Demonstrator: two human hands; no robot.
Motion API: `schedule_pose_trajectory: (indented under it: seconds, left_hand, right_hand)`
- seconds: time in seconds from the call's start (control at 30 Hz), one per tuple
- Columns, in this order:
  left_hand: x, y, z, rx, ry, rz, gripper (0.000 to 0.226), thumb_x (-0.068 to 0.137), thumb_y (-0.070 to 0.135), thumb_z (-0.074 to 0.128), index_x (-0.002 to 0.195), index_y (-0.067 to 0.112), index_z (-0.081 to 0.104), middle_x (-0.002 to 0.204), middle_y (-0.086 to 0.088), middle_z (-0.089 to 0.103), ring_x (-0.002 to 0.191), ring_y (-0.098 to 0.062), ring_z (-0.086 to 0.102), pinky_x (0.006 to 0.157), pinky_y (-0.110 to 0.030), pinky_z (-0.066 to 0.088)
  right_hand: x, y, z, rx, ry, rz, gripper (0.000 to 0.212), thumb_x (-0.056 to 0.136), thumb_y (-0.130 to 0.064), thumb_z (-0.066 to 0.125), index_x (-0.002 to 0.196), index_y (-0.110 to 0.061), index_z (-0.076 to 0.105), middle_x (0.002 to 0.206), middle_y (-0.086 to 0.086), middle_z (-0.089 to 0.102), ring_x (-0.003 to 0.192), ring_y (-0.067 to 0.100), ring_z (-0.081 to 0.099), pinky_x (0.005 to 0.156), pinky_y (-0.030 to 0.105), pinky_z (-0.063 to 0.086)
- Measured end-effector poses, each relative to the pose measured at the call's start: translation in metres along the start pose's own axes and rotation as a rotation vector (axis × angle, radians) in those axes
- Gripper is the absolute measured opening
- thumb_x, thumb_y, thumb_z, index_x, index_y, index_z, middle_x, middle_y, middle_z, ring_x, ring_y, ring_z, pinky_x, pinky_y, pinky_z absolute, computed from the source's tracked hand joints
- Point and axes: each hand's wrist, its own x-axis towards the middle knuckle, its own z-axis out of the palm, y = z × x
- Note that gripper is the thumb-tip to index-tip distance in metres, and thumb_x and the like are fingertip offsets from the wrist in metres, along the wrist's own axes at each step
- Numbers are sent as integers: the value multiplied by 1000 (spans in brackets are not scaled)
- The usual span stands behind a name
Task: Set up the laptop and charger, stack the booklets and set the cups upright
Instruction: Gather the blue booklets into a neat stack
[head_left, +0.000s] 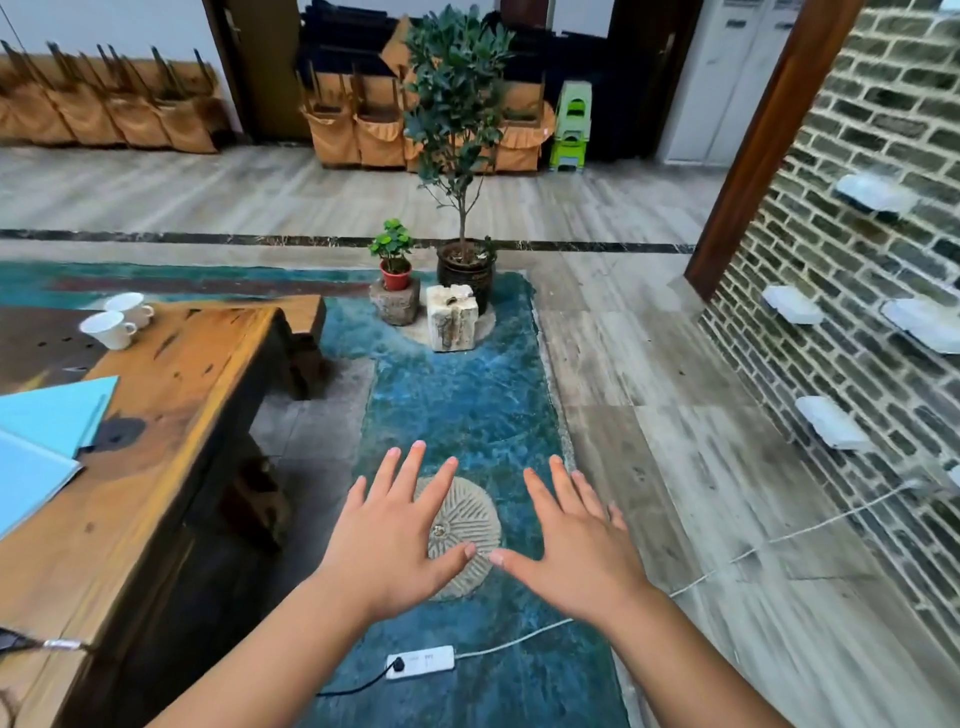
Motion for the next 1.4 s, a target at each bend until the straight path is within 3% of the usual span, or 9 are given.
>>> schedule_pose_trajectory:
  seconds: [0.3,0.93,1.4]
  left_hand:
    - [-19,30,1,-15,1,-41,93,77,87,17,154,42,-7,165,-2,-11,152,-28,-9,118,-54,13]
    - [82,-104,-8,4,-21,30,94,75,88,13,155,41,-4,166,-4,-10,152,-29,-7,118,-55,15]
    - [160,-141,-8,-35,-101,121,89,78,84,20,154,43,3,166,-4,-10,152,-30,-7,118,-56,14]
  right_hand:
    - [-21,24,-2,2,-44,-4,105,70,-91,32,154,-39,-7,163,-6,-21,152,20,-11,118,55,6]
    - [97,-51,-12,-38,-42,87,106,69,-91,28,154,-39,-7,163,-6,-20,152,21,-10,119,54,4]
    - [167,-49,-13,-31,-109,179,98,76,-86,29,154,-39,-6,164,-6,-19,152,20,-6,118,55,9]
